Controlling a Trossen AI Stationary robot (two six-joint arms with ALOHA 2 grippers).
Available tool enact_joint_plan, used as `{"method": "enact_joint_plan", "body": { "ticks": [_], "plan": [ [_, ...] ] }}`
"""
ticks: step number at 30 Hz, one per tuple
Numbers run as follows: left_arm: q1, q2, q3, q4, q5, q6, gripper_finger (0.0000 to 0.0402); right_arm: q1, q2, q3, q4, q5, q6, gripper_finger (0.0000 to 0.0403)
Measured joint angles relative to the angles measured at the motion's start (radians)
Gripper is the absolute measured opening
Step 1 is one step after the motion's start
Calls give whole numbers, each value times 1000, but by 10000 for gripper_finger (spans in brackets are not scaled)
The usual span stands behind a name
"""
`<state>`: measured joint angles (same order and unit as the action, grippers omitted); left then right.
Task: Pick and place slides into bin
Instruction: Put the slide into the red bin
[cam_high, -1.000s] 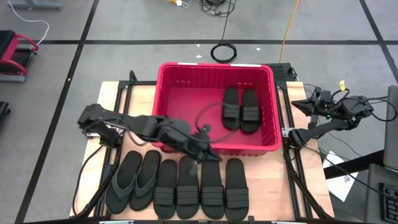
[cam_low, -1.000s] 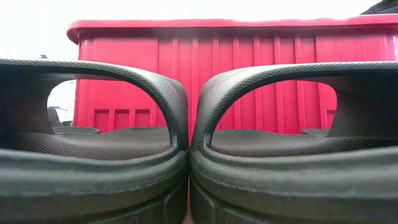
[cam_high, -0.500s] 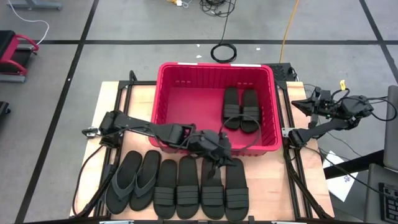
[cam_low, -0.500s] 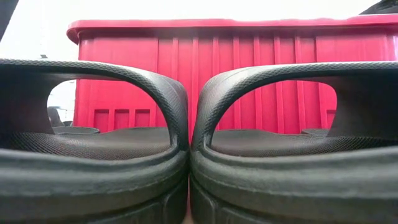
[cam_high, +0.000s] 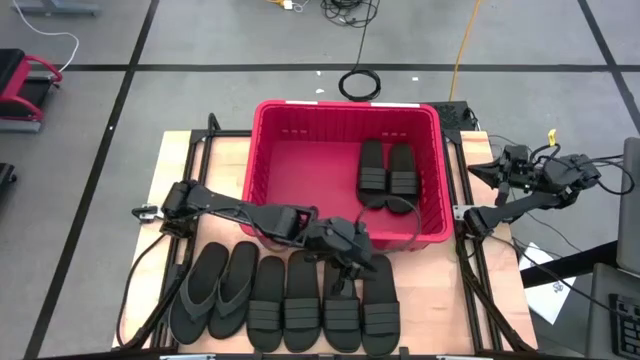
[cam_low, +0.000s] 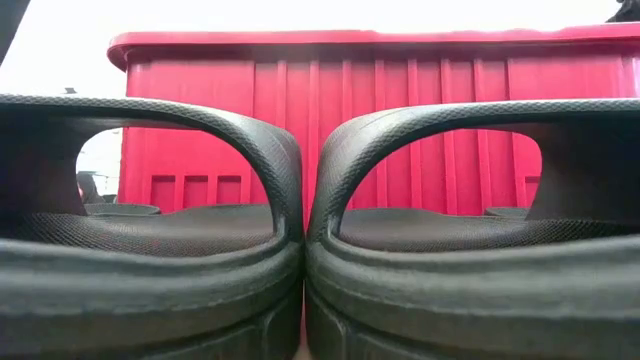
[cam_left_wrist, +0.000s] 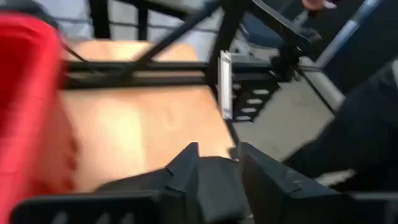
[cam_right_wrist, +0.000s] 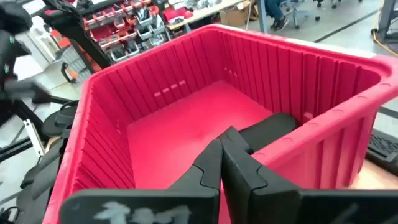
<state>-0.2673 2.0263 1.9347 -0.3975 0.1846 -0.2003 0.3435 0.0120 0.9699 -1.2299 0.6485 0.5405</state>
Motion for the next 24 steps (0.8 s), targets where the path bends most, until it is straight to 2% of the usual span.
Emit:
{"method": "enact_joint_plan", "body": {
  "ticks": [6, 11, 20, 24],
  "plan": [
    [-14, 87, -1, 111, 21, -124, 197, 0, 0, 0, -2, -58, -12, 0],
    [-26, 180, -1, 218, 104, -139, 247, 0, 0, 0, -1, -100, -47, 0],
    [-50, 265, -3, 239, 151, -270, 282, 0, 0, 0, -1, -182, -82, 0],
    [-46, 255, -1, 186, 103, -266, 290, 0, 0, 0, -1, -182, -81, 0]
  ]
}}
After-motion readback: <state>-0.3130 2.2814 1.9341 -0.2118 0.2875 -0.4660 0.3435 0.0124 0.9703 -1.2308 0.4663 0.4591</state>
